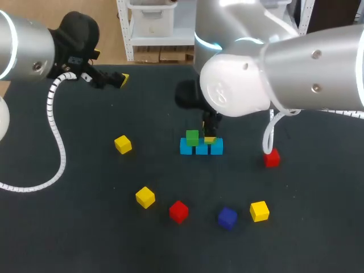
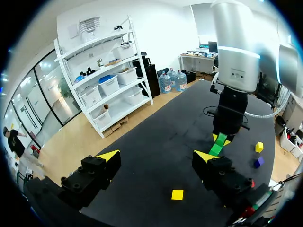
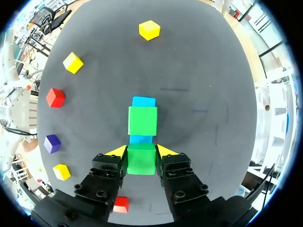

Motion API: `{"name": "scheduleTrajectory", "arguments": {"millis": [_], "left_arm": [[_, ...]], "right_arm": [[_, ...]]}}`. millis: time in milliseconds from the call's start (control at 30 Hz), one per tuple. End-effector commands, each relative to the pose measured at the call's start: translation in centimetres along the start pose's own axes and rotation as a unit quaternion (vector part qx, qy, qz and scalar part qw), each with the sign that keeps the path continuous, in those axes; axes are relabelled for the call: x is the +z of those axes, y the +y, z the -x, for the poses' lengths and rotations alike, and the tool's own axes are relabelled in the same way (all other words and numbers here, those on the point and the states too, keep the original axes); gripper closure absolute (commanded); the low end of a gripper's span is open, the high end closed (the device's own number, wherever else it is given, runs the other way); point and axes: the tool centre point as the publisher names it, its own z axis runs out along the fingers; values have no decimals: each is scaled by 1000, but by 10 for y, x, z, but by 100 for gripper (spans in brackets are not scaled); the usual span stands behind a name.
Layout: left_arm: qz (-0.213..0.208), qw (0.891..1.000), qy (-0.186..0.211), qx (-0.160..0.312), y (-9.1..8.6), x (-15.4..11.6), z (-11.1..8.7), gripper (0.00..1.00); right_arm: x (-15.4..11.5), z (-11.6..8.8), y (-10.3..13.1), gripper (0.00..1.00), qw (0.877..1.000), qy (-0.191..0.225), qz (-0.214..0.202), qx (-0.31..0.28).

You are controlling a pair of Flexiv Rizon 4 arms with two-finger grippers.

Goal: Place the blue cubes, place green cubes on the blue cubes, place the yellow cubes on the green cubes, then place the red cubes on the yellow cubes, and place purple cube on the red cubes.

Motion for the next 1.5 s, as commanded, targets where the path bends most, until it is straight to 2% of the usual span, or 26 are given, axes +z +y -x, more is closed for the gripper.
{"name": "scheduleTrajectory", "arguments": {"millis": [33,700,967,1033,1233,1333,1400,1500], "left_arm": [[-2,1000,-2,1,1,0,-1,0],[-2,1000,-2,1,1,0,-1,0],[-2,1000,-2,1,1,0,-1,0],[-2,1000,-2,1,1,0,-1,0],[-2,1000,-2,1,1,0,-1,0],[-2,1000,-2,1,1,0,-1,0],[-2,1000,-2,1,1,0,-1,0],[-2,1000,-2,1,1,0,-1,0]], "right_arm": [[1,-3,6,100,1000,-2,-6,-1],[5,-2,6,100,1000,-2,-7,2],[6,-2,6,73,1000,0,-10,0],[6,-2,6,56,1000,0,-10,-1],[4,-4,5,49,1000,-1,-12,0],[3,-5,4,33,1000,-1,-13,2],[2,-5,3,36,1000,0,-17,3],[2,-6,1,53,1000,2,-21,6]]}}
